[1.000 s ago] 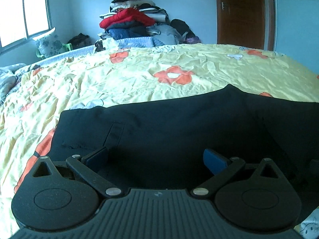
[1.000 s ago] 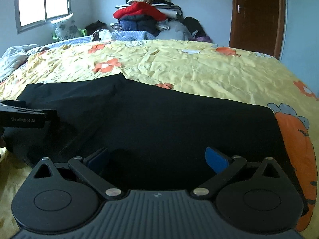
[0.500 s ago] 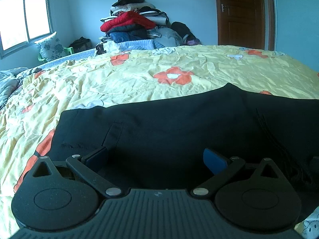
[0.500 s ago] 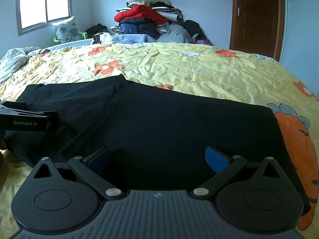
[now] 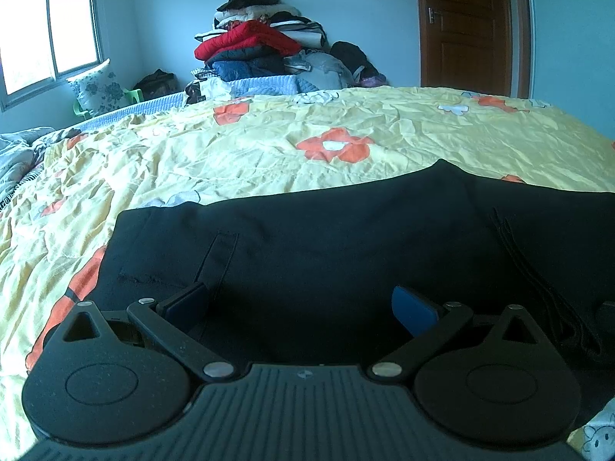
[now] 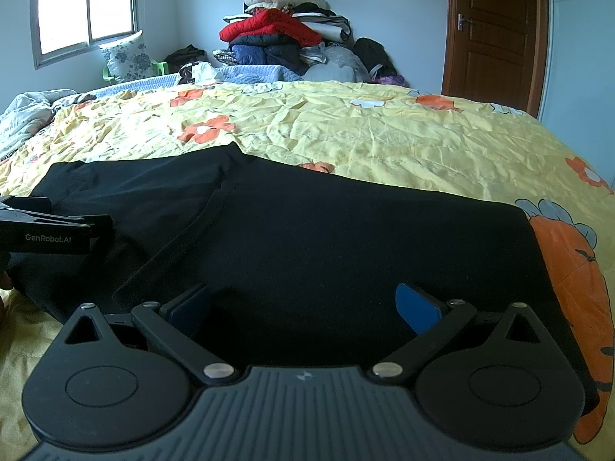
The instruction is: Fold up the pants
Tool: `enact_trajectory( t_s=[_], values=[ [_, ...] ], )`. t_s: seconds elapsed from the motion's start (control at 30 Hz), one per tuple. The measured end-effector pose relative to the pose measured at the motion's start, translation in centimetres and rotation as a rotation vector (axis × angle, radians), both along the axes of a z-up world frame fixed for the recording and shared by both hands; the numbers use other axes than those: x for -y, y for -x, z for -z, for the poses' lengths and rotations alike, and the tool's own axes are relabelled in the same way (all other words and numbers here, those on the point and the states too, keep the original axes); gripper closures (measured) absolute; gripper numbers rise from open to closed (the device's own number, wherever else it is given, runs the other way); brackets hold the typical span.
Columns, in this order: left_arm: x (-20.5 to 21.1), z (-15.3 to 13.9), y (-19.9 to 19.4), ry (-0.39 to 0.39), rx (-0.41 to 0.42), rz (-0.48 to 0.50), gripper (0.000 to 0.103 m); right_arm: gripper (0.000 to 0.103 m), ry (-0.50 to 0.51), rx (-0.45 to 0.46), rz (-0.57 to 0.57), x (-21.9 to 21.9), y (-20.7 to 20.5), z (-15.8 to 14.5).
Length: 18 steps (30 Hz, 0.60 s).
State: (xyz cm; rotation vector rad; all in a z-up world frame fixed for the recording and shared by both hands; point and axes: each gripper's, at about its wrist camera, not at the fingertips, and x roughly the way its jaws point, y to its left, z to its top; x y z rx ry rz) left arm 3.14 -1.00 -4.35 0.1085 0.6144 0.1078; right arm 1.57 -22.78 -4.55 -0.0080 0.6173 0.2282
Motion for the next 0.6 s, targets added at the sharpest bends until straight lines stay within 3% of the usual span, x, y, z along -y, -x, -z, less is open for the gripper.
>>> enact_trajectory(
  t_s=[0.6],
  values=[
    [-0.21, -0.02, 0.05, 0.011, -0.002, 0.001, 0.0, 0.0, 0.011, -0.001, 0.001, -0.06, 0.06, 0.07]
  ],
)
